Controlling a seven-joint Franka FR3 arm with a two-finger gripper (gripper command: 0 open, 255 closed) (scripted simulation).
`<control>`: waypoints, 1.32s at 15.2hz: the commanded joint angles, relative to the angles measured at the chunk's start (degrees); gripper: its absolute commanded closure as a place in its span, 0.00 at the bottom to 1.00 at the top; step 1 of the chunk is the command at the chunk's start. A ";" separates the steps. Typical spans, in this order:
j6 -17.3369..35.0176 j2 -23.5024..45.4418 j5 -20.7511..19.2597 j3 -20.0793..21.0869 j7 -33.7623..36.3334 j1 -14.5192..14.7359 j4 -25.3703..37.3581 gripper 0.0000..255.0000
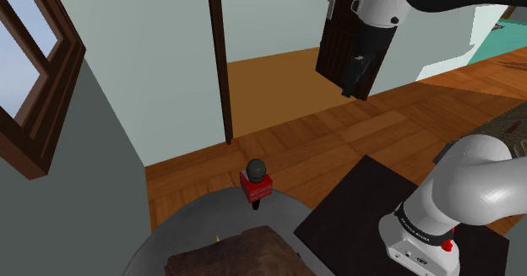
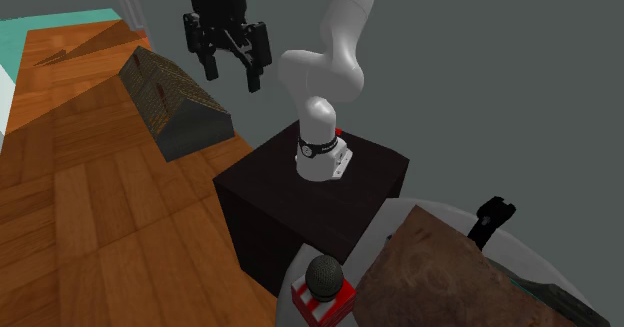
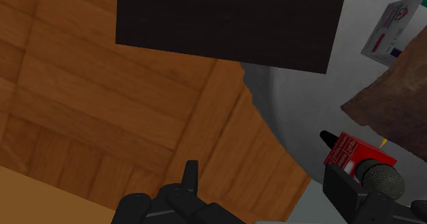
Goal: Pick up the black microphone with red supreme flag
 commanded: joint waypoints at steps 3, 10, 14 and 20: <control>2.61 1.60 1.35 1.97 1.58 0.87 -1.06 0.00; 12.05 9.40 5.32 9.03 7.00 3.62 -2.72 0.00; 17.47 15.29 6.70 13.12 10.15 4.81 -2.18 0.00; 25.17 25.75 6.73 19.29 15.44 5.82 0.65 0.00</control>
